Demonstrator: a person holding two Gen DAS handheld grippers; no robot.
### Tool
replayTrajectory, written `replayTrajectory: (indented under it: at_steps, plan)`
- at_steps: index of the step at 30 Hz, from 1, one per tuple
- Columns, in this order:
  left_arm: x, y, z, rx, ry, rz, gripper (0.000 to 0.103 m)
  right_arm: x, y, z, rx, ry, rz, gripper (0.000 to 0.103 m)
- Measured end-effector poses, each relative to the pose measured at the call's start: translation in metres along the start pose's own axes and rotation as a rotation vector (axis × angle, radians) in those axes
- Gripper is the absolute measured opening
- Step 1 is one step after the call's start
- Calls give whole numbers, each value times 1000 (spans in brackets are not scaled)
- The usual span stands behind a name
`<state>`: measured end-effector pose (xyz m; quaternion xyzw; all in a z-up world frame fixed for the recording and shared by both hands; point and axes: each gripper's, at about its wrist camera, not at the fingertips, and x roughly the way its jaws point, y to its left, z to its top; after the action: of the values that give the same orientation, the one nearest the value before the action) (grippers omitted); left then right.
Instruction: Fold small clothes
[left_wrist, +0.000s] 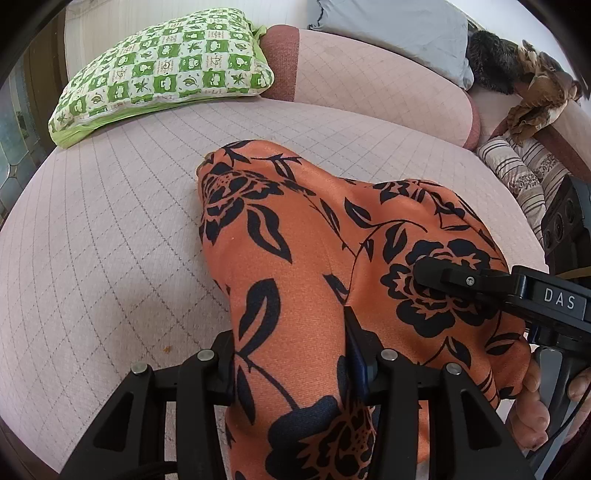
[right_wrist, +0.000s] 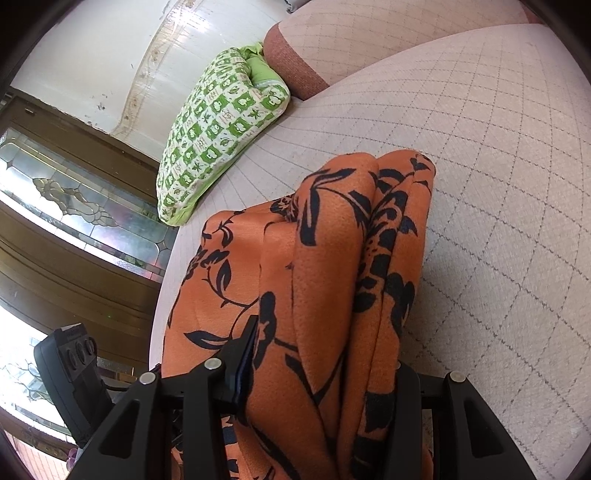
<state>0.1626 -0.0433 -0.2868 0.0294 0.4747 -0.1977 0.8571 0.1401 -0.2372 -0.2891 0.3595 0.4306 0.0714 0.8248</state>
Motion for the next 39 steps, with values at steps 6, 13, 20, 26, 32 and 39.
replayTrajectory:
  at_steps: [6, 13, 20, 26, 32, 39]
  plan:
    - [-1, -1, 0, 0, 4, 9, 50, 0, -4, -2, 20, 8, -4, 49]
    - [-7, 4, 0, -11, -4, 42, 58, -6, -14, -2, 71, 7, -20, 56]
    - [-34, 9, 7, -3, -89, 109, 59, -46, -26, 2, 40, -100, -84, 61]
    - [-42, 15, 12, -14, -143, 186, 65, -81, -31, 7, 59, -258, -43, 61]
    - [-16, 17, 18, 16, -84, 274, 70, -57, 6, 6, -68, -218, 16, 46]
    - [-13, 13, 16, 33, -86, 300, 76, -11, -8, 9, -21, -34, -146, 41]
